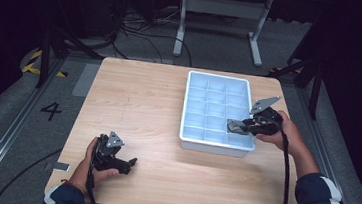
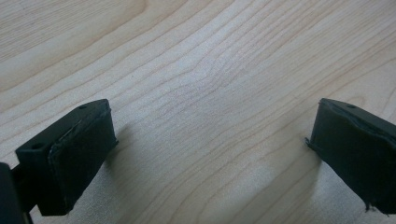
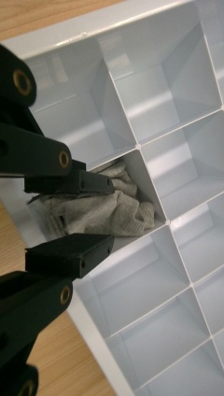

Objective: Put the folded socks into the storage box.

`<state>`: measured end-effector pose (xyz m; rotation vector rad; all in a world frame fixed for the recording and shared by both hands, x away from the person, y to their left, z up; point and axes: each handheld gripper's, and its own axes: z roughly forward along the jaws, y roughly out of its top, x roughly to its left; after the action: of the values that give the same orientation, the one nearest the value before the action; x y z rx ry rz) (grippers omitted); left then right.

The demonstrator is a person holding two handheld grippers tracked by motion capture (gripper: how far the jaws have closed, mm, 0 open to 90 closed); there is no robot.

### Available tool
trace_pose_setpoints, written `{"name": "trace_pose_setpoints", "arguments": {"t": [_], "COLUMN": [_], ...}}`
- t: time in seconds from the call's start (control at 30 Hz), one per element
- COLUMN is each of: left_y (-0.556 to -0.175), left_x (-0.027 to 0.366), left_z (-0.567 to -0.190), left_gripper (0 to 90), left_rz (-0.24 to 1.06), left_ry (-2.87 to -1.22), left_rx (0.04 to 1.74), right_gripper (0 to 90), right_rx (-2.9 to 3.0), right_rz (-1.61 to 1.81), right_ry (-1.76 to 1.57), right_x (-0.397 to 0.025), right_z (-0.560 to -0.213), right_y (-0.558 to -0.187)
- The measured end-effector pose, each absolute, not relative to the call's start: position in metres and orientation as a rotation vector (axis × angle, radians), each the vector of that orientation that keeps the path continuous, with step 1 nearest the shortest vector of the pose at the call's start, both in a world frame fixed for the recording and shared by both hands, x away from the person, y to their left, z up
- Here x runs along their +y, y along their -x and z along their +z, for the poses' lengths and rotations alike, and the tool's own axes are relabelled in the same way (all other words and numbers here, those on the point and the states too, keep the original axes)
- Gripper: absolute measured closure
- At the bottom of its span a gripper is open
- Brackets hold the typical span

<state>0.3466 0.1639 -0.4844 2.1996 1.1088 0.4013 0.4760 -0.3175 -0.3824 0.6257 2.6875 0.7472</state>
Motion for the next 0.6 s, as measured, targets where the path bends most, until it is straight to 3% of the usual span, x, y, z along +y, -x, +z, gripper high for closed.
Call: {"name": "trace_pose_setpoints", "arguments": {"t": [0.6], "left_y": [-0.347], "left_x": [0.164], "left_z": [-0.484], "left_gripper": [0.4], "left_rz": [0.402], "left_ry": [-2.2], "left_rx": [1.109], "right_gripper": [53.9], "right_rx": [2.61], "right_rz": [0.81], "right_ry": [-0.642], "right_x": [-0.34], "right_z": [-0.368], "right_y": [-0.448]}}
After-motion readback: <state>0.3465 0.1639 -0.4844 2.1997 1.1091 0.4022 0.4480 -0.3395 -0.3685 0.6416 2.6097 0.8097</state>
